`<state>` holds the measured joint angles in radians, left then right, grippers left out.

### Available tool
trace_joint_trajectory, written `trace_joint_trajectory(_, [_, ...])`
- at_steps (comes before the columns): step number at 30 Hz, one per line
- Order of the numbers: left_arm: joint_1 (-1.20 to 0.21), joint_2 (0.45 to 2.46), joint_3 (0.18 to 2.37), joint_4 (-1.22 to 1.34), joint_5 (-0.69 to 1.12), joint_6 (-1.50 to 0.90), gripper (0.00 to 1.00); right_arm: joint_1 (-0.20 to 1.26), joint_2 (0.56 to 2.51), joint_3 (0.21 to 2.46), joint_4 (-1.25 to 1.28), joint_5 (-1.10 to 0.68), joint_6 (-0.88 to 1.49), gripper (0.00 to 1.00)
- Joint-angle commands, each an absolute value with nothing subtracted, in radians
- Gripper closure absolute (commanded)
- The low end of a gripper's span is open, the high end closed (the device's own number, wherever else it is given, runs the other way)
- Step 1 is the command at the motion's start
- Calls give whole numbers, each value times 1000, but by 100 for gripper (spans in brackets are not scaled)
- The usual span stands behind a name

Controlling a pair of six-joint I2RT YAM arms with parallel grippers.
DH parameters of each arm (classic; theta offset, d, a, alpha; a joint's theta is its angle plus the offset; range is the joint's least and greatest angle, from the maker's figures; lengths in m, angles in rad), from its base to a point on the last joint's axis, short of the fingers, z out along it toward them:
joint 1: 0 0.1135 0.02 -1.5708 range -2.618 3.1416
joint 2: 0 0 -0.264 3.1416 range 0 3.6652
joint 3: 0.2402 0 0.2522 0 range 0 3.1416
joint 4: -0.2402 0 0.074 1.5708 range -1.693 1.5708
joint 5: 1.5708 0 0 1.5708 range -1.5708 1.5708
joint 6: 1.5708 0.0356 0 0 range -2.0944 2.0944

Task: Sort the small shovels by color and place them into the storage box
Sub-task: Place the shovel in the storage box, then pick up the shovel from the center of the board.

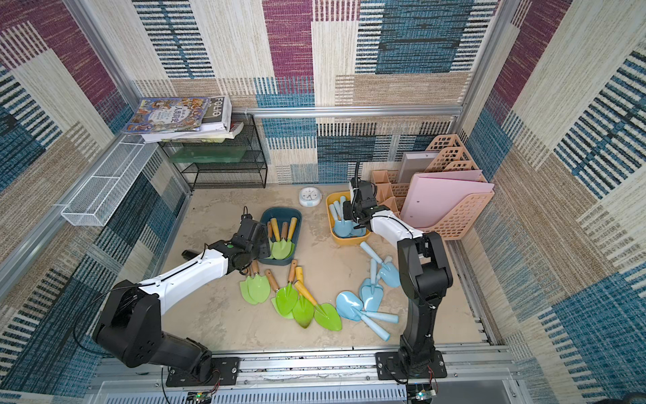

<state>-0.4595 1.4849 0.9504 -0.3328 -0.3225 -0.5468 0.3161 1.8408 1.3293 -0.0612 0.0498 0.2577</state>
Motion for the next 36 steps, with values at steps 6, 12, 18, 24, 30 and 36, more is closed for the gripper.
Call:
trace_joint_trajectory(6, [-459, 1391, 838, -401, -394, -658, 34, 401, 1586, 1020, 104, 114, 332, 61])
trace_joint_trajectory(12, [-459, 1354, 790, -455, -435, -680, 34, 459, 1507, 892, 140, 117, 359, 62])
trace_joint_trajectory(18, [-418, 1408, 779, -444, -430, -670, 37, 491, 1497, 871, 135, 134, 357, 62])
trace_joint_trajectory(24, [-356, 1496, 798, -405, -366, -653, 41, 492, 1493, 862, 119, 159, 351, 63])
trace_joint_trajectory(30, [-339, 1591, 834, -374, -332, -639, 45, 490, 1476, 853, 119, 166, 347, 63])
trace_joint_trajectory(36, [-335, 1656, 880, -397, -316, -619, 62, 483, 1471, 850, 114, 168, 345, 63])
